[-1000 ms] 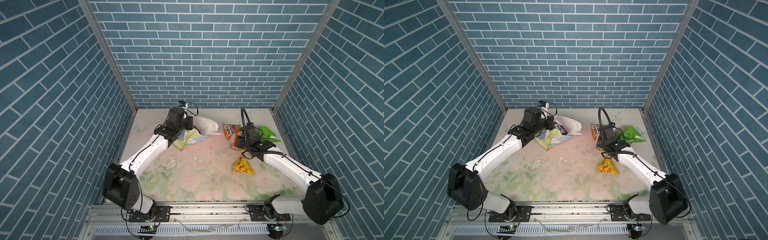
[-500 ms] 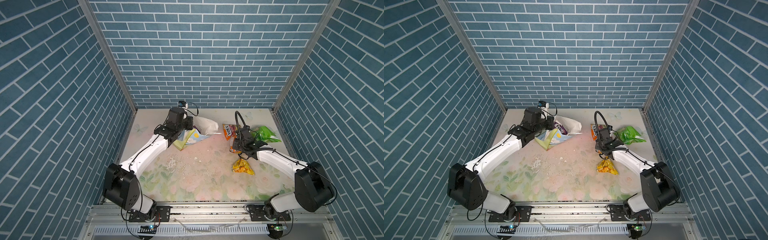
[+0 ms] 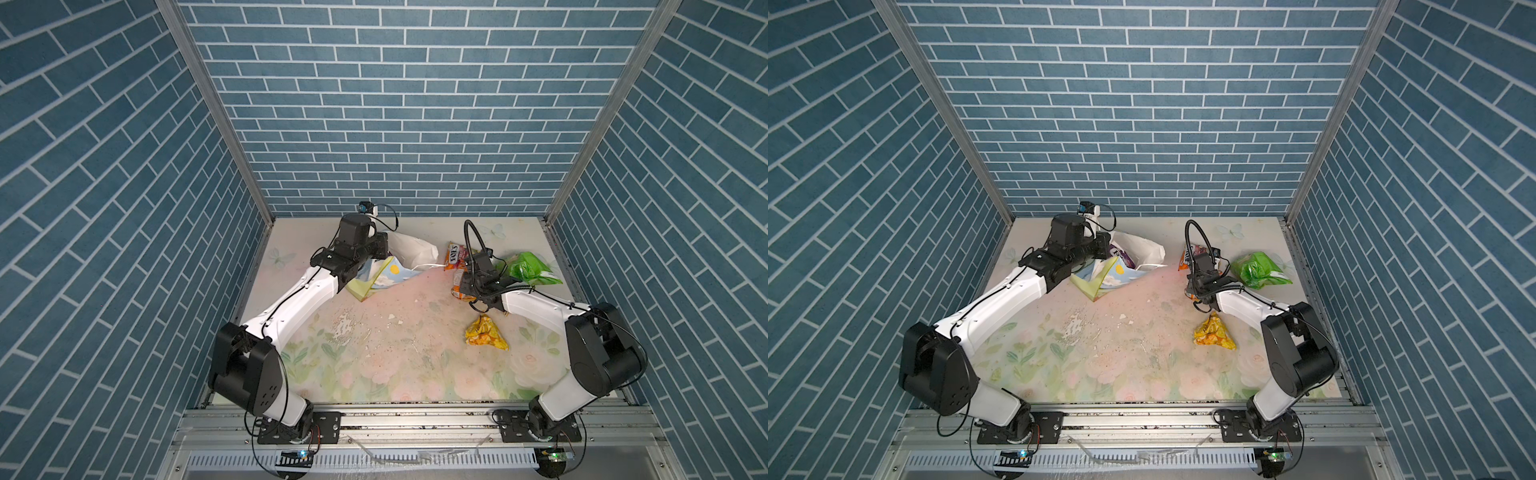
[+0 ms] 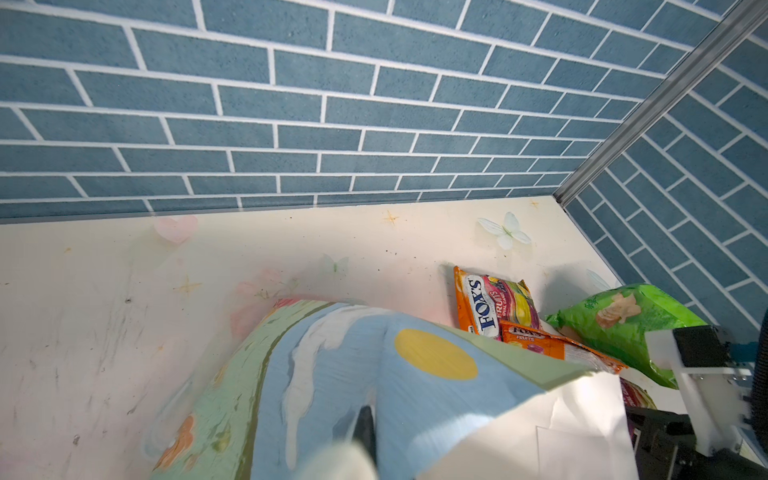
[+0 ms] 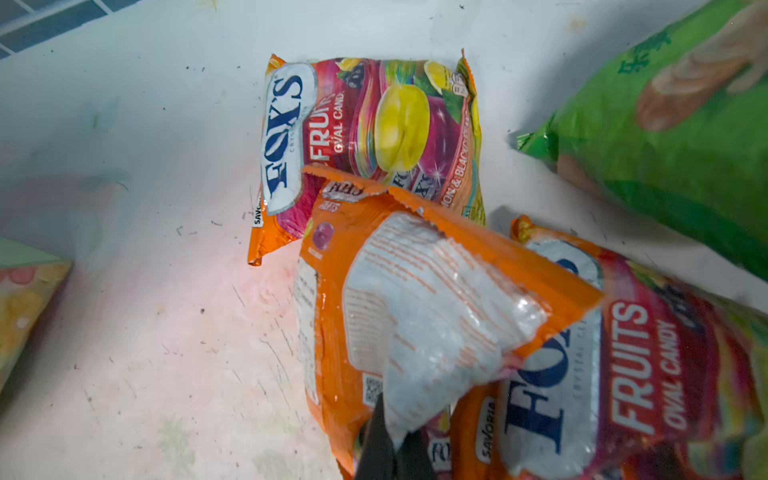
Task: Take the snacks out of the paper bag
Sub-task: 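Lower the orange packet onto the FOX'S packets and open the right gripper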
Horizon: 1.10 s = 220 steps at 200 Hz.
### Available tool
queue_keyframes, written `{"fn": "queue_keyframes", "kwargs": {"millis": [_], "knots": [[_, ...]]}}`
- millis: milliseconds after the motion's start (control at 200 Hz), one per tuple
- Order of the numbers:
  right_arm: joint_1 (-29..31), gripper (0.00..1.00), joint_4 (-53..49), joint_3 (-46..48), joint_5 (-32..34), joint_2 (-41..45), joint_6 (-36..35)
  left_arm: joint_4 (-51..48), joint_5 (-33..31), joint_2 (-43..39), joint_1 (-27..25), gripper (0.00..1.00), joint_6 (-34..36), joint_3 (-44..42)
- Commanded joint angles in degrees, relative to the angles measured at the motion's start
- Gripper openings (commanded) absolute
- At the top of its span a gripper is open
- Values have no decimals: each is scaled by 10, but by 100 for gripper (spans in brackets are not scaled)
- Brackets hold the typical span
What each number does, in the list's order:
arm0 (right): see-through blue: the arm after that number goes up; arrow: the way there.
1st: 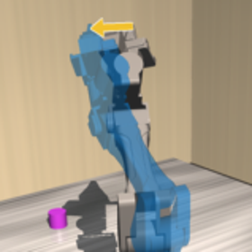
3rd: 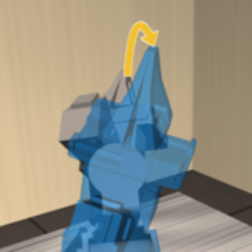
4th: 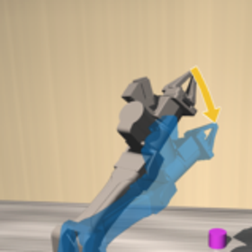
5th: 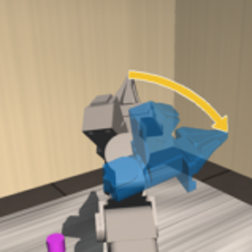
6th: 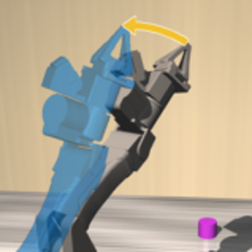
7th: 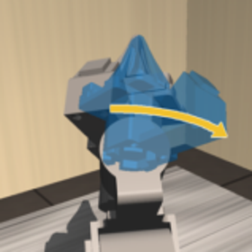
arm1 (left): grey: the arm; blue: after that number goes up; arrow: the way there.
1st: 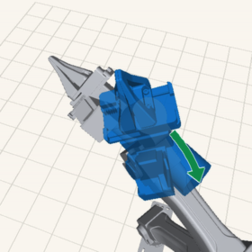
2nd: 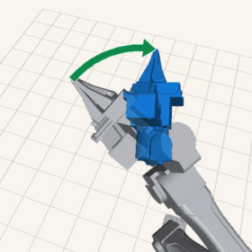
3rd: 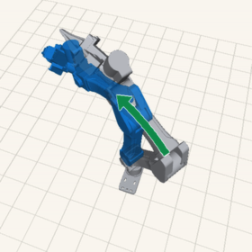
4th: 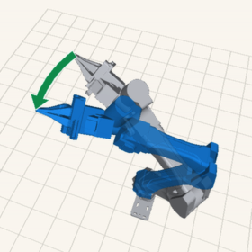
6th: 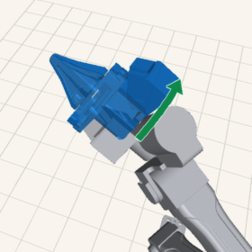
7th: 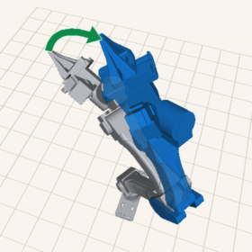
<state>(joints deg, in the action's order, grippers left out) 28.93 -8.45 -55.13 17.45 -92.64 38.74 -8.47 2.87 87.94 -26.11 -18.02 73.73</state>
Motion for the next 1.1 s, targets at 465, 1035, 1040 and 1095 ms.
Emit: {"fn": "queue_keyframes", "kwargs": {"millis": [465,1035,1040,1095], "knots": [[-15,11,32,-36,7,-11,-13,-27,19,9,3,0,-13,20],[-14,85,54,-42,-38,74,-52,-30,-1,0,3,0,-7,14],[-14,85,55,-41,-38,75,-53,-30,-1,0,3,0,-7,13],[-12,85,61,-40,-47,82,-56,-33,-5,1,3,0,-4,14]]}}
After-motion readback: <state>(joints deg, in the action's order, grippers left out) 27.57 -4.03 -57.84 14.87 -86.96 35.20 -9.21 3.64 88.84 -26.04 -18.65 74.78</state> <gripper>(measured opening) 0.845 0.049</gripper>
